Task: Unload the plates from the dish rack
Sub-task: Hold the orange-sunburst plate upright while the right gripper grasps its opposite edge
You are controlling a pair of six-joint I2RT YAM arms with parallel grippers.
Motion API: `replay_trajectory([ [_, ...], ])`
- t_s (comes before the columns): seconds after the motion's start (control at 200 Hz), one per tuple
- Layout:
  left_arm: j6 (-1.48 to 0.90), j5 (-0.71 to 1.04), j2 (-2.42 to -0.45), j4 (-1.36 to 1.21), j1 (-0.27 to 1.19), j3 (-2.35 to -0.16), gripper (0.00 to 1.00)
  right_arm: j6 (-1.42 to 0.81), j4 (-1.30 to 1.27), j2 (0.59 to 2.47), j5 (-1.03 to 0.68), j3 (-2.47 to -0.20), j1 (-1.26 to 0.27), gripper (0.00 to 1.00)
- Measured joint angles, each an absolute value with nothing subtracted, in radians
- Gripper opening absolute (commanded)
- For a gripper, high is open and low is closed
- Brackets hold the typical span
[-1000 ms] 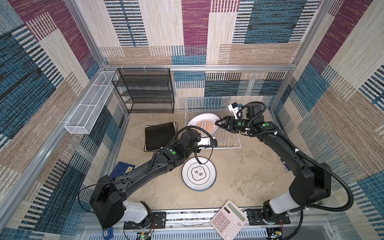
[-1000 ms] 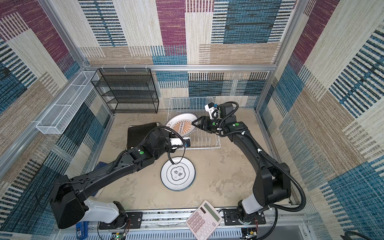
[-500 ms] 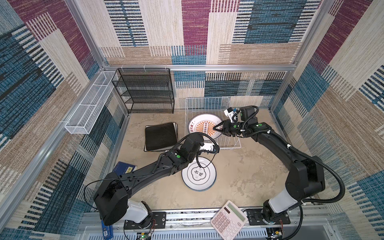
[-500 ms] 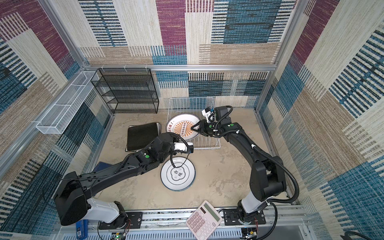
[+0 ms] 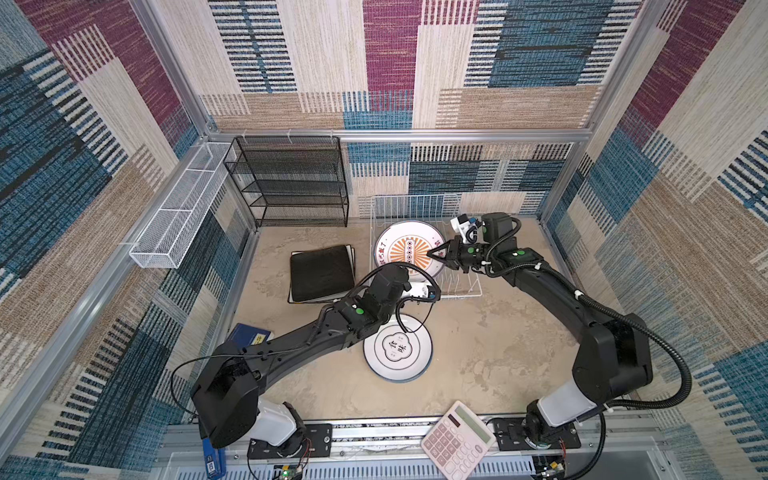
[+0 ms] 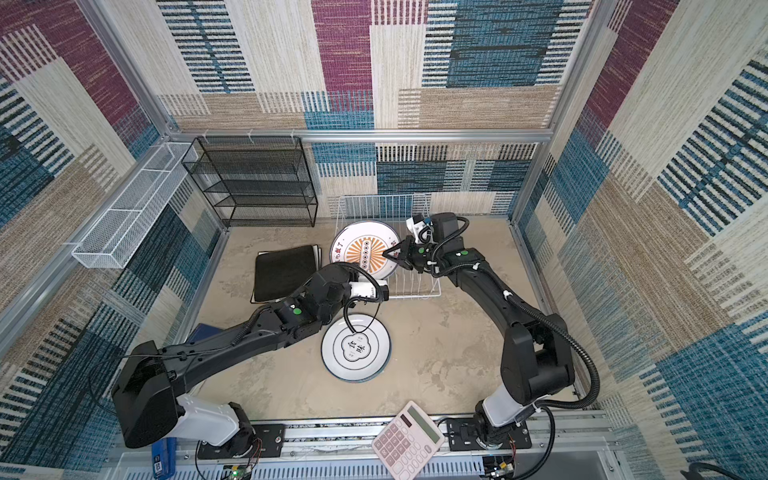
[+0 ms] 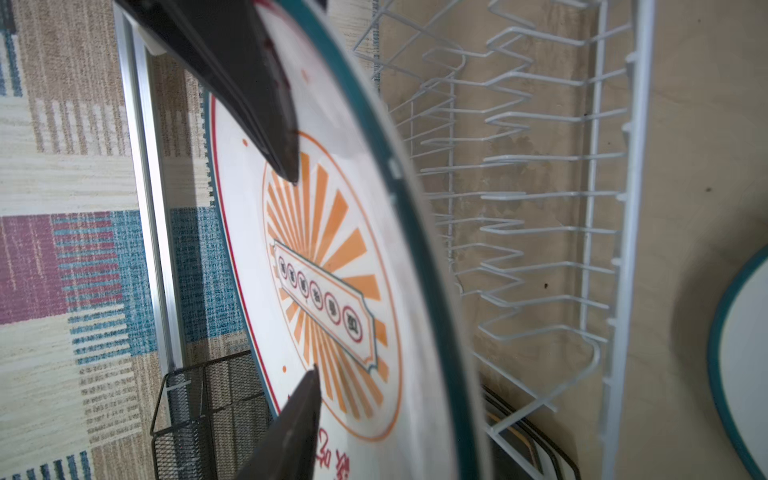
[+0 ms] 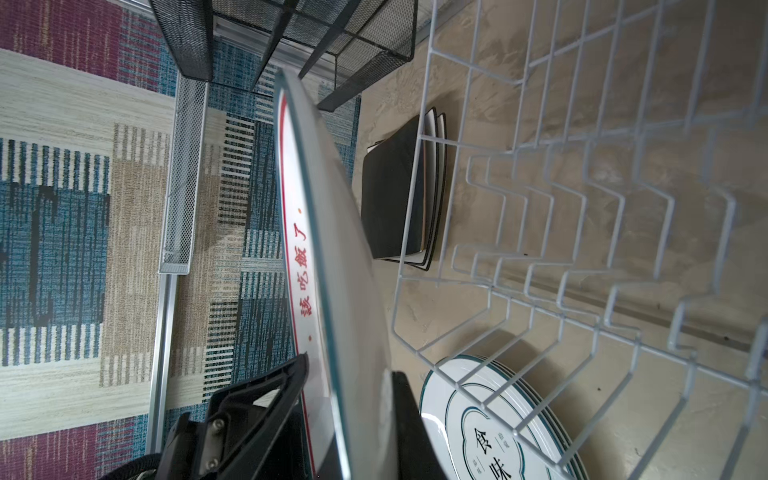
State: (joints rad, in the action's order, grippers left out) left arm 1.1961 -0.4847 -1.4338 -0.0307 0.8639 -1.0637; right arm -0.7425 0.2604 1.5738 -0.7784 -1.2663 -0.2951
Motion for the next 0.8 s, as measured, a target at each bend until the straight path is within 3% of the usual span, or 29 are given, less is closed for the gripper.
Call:
replay_trajectory([
  [0.466, 0.663, -0.189, -1.203, 0.106, 0.807, -1.138, 0.73, -0.751, 0.153, 1.496, -0.702, -1.216, -0.225, 0.0],
  [0.801, 0.069, 0.205, -1.24, 0.167, 0.469, -1.261, 0.75, -0.723, 0.121, 1.471, -0.708, -1.208, -0.222, 0.0],
])
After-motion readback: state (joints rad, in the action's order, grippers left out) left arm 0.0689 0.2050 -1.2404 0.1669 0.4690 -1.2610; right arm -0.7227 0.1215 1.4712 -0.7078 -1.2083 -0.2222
